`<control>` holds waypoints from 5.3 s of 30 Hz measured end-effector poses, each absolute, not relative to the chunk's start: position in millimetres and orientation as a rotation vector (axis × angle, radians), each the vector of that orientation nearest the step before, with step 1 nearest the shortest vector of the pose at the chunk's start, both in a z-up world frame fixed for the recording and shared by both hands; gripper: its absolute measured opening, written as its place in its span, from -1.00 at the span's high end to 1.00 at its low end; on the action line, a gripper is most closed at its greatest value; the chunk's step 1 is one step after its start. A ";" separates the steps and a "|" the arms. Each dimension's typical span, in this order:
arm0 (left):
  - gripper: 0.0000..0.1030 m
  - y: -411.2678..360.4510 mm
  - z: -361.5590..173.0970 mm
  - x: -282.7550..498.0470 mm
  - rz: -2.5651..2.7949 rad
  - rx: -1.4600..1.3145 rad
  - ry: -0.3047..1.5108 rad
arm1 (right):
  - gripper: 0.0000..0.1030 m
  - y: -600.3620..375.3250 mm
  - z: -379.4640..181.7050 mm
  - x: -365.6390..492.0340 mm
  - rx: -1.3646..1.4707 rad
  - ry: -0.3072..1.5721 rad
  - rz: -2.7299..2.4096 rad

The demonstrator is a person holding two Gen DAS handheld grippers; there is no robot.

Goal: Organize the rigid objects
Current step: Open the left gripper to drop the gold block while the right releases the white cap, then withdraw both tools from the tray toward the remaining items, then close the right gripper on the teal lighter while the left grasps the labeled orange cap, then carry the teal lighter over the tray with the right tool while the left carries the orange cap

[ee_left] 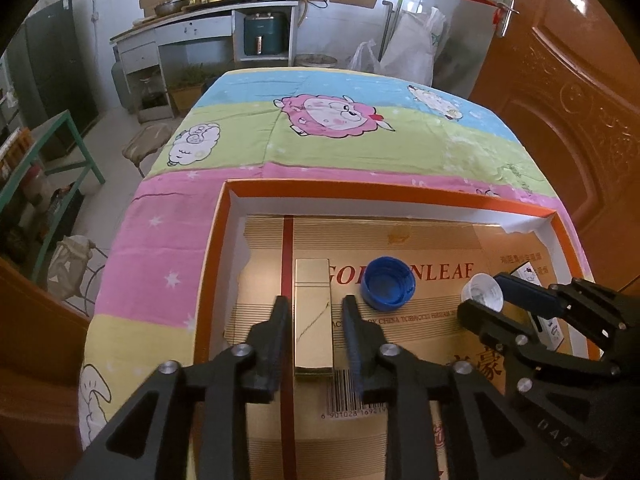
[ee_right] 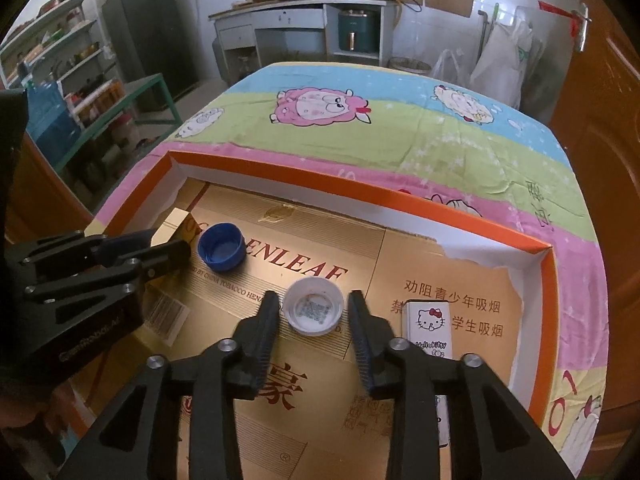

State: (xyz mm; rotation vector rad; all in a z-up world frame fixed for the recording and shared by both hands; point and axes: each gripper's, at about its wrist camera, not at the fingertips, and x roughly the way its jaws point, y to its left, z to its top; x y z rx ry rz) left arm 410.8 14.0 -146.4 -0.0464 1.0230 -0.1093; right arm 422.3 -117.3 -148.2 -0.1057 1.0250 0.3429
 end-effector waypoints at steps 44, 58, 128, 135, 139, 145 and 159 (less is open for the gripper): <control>0.19 28.1 -77.7 276.7 -0.148 -0.080 0.841 | 0.09 -138.1 -75.7 272.3 -0.008 0.830 0.207; 0.19 30.3 -85.5 216.3 -0.187 -0.094 0.842 | 0.09 -154.6 -79.0 196.8 0.036 0.811 0.123; 0.19 -16.2 -138.3 108.7 -0.393 0.036 0.886 | 0.55 -125.3 -137.1 80.8 0.029 0.887 0.069; 0.19 -26.4 -151.4 121.4 -0.375 0.057 0.909 | 0.55 -137.8 -136.2 80.0 0.048 0.879 0.051; 0.19 -29.3 -156.7 124.9 -0.355 0.068 0.900 | 0.55 -144.9 -136.5 79.8 0.059 0.876 0.042; 0.40 -23.8 -156.6 121.3 -0.306 0.056 0.886 | 0.55 -148.0 -137.4 79.7 0.063 0.874 0.043; 0.41 -9.2 -140.4 112.8 -0.319 -0.002 0.849 | 0.55 -141.7 -132.5 76.2 0.057 0.852 0.057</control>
